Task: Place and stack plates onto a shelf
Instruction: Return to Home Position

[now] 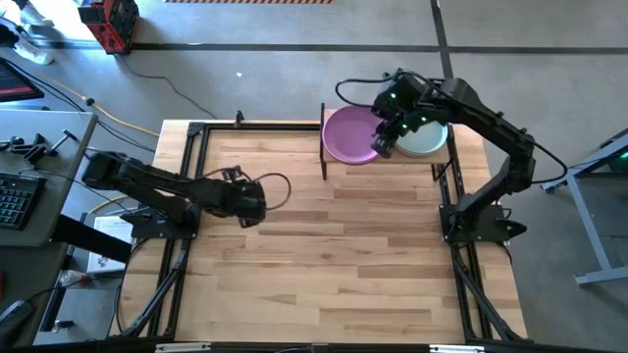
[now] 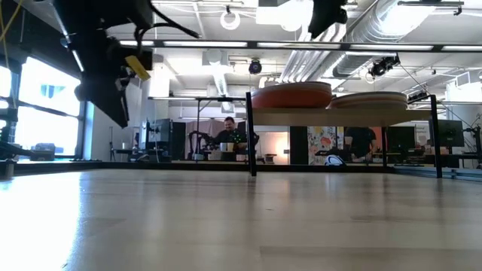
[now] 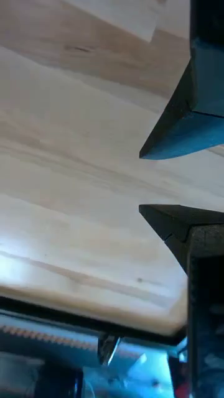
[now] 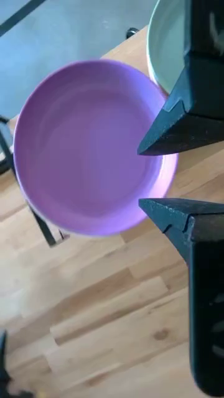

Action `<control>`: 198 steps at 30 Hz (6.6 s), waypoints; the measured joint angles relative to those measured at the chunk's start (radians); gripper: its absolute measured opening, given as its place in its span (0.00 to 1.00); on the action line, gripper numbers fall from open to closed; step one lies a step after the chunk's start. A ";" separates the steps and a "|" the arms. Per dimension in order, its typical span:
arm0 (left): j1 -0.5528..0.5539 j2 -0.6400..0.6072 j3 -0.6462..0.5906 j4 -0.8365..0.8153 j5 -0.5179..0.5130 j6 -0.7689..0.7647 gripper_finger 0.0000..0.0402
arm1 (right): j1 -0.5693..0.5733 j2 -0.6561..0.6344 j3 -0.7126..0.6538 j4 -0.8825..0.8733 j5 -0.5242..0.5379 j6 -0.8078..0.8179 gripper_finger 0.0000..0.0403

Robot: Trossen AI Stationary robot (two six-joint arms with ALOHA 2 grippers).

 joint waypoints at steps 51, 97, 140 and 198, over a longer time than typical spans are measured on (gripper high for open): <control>0.211 -0.696 -0.801 1.053 0.523 0.145 0.29 | 0.229 -1.058 -1.403 0.932 -0.090 0.255 0.25; 0.211 -0.696 -0.814 1.093 0.430 0.391 0.29 | 0.354 -1.074 -1.834 1.447 -0.052 0.166 0.25; 0.210 -0.965 -0.812 1.094 0.433 0.391 0.29 | 0.354 -1.096 -1.834 1.381 -0.052 0.202 0.25; 0.148 -1.326 -0.813 1.093 0.433 0.391 0.29 | 0.353 -1.543 -1.833 1.353 -0.052 0.202 0.25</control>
